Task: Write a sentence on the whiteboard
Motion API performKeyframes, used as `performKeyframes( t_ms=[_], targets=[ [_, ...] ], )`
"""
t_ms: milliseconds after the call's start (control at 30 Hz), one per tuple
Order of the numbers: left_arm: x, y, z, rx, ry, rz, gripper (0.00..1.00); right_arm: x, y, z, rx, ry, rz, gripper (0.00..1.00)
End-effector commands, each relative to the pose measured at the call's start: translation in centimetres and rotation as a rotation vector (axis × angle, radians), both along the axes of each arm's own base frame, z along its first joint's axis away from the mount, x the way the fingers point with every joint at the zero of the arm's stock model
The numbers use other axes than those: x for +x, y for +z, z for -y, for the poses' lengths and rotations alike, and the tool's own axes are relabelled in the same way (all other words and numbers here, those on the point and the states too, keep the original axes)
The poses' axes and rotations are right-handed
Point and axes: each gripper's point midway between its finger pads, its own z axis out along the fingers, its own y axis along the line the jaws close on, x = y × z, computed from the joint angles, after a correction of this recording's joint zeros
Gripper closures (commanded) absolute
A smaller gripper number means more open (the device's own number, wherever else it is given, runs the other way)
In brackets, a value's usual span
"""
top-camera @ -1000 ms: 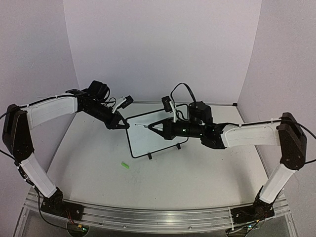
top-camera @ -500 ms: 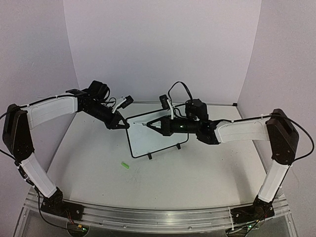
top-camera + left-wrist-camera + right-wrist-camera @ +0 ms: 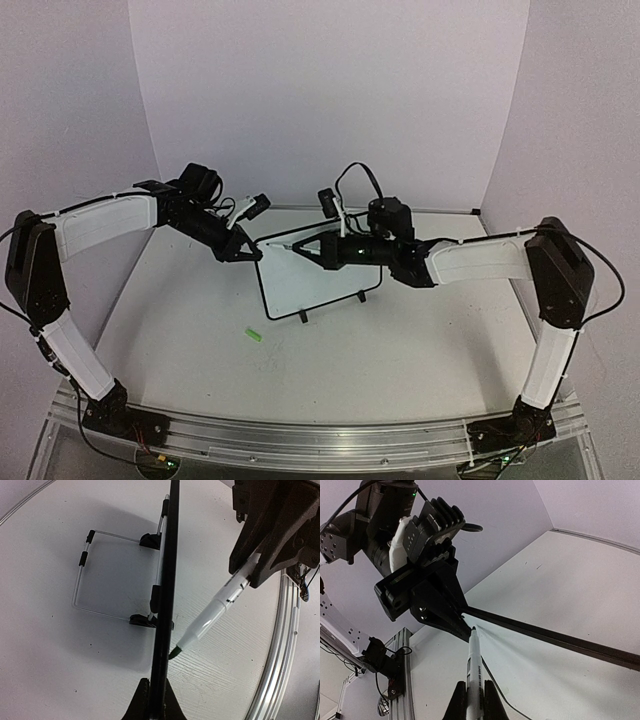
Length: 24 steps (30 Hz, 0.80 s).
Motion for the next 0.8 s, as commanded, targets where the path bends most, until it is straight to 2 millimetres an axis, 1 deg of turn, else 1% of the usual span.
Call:
performKeyframes(
  t_ms=[0,133,333,500,767],
  targets=[
    [0.5,-0.7,-0.6,0.049,0.007,0.000,1.00,1.1,1.6,-0.5,0.044,-0.017,0.033,1.00],
    [0.5,-0.6,-0.6,0.048,0.006,0.003,1.00,1.5,0.8,-0.2,0.032,-0.038,0.017,1.00],
    [0.5,-0.5,-0.6,0.047,0.007,0.004,1.00,1.5,-0.8,-0.1,0.009,-0.042,-0.014,1.00],
    [0.5,-0.3,-0.6,0.046,0.007,0.009,1.00,1.3,-2.4,0.1,-0.013,-0.042,-0.041,1.00],
    [0.5,-0.2,-0.6,0.046,0.007,0.012,1.00,0.8,-4.0,0.4,-0.037,-0.035,-0.073,1.00]
  ],
)
